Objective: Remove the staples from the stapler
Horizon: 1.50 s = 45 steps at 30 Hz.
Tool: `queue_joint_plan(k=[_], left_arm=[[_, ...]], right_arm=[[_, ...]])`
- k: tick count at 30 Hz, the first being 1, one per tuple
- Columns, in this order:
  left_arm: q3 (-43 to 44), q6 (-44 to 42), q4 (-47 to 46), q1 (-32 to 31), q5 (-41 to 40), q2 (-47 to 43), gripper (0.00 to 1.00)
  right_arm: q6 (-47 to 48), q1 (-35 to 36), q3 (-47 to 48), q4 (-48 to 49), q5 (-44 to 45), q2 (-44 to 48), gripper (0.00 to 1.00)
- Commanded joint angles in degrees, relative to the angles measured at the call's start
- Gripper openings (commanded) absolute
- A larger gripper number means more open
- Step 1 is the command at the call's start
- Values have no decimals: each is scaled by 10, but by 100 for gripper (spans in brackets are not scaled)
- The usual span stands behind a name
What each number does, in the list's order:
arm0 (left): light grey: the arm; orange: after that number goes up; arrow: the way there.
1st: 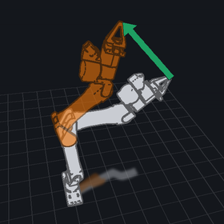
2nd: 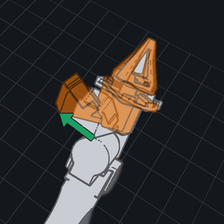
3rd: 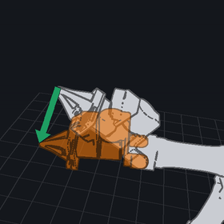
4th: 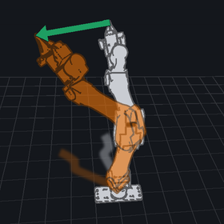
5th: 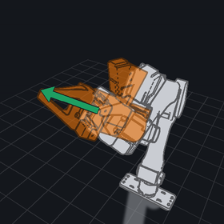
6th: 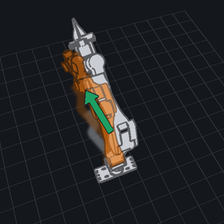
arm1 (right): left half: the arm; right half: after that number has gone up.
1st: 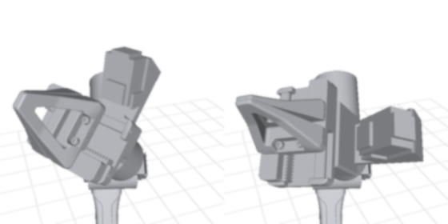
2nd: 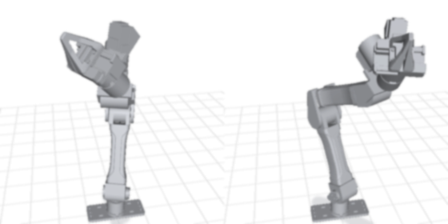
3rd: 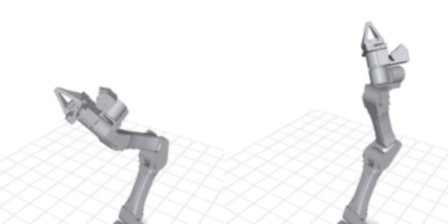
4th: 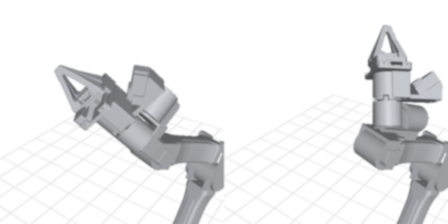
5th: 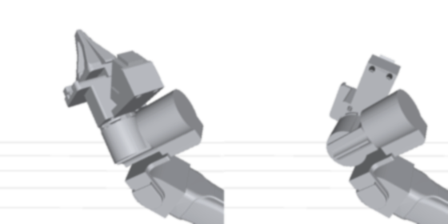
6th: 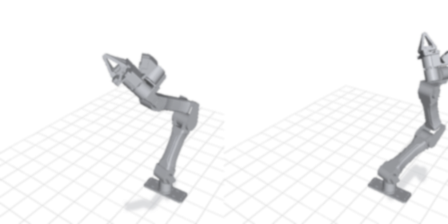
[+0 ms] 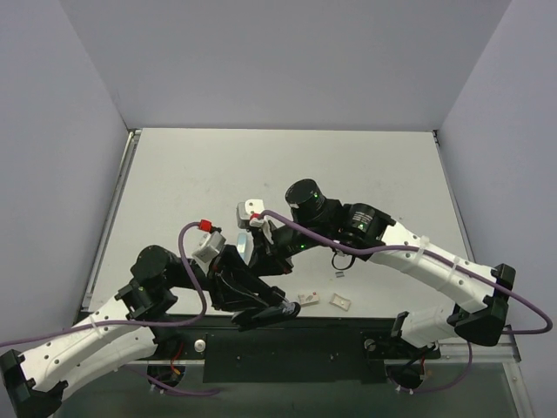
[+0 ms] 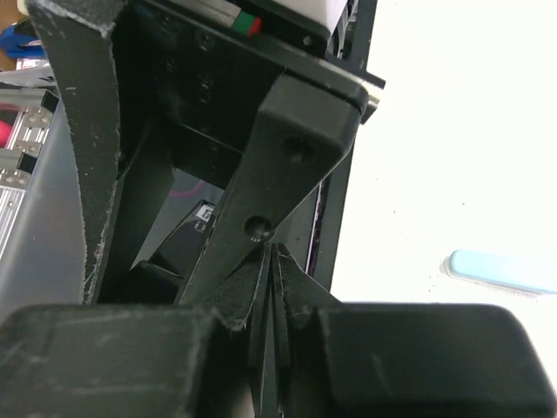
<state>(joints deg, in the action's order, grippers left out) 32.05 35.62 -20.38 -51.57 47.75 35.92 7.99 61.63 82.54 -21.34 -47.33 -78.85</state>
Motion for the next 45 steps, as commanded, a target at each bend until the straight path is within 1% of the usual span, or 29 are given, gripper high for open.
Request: queue_joint_plan(k=[1,4,6,7,12,14,17,20,21,22,25,26,28,33,34,37,40,42,45], left_arm=[[12,-33,17,2,-58,-18,0],[20,-40,29,2,-70,-23,0],[26,-48,44,2,-84,-24,0],[28,-55,57,2,-100,-24,0],[69,-86,128,1,-179,-20,0],[89,-99,156,1,-251,-10,0],[133,-124,222,1,-329,12,0],[158,-143,255,1,-418,41,0],[171,-150,262,1,-437,47,0],[178,-153,280,2,-472,63,0],[211,-163,308,2,-541,94,0],[219,-164,315,2,-575,107,0],[238,-170,329,2,-616,129,0],[304,-193,369,3,-720,193,0],[320,-200,381,4,-751,200,0],[346,-219,401,19,-795,239,0],[376,-223,423,49,-806,272,0],[383,-224,421,80,-789,290,0],[390,-222,417,143,-743,322,0]], right_arm=[[0,10,-19,74,-6,53,0],[-11,3,-50,75,38,87,0],[-27,-5,-74,77,88,112,0],[-33,-14,-84,82,131,122,0],[-100,-60,-171,111,229,207,0],[-112,-63,-199,112,281,235,0],[-125,-70,-235,111,357,267,0],[-141,-77,-254,111,392,287,0],[-146,-80,-263,111,410,294,0],[-155,-83,-266,109,432,299,0],[-172,-92,-269,90,471,305,0],[-175,-95,-271,83,492,306,0],[-184,-104,-278,80,504,308,0],[-204,-115,-295,78,501,309,0],[-205,-116,-297,78,501,309,0],[-213,-119,-308,79,502,311,0],[-222,-121,-318,87,480,311,0],[-227,-121,-325,96,479,312,0],[-230,-121,-333,101,478,310,0]])
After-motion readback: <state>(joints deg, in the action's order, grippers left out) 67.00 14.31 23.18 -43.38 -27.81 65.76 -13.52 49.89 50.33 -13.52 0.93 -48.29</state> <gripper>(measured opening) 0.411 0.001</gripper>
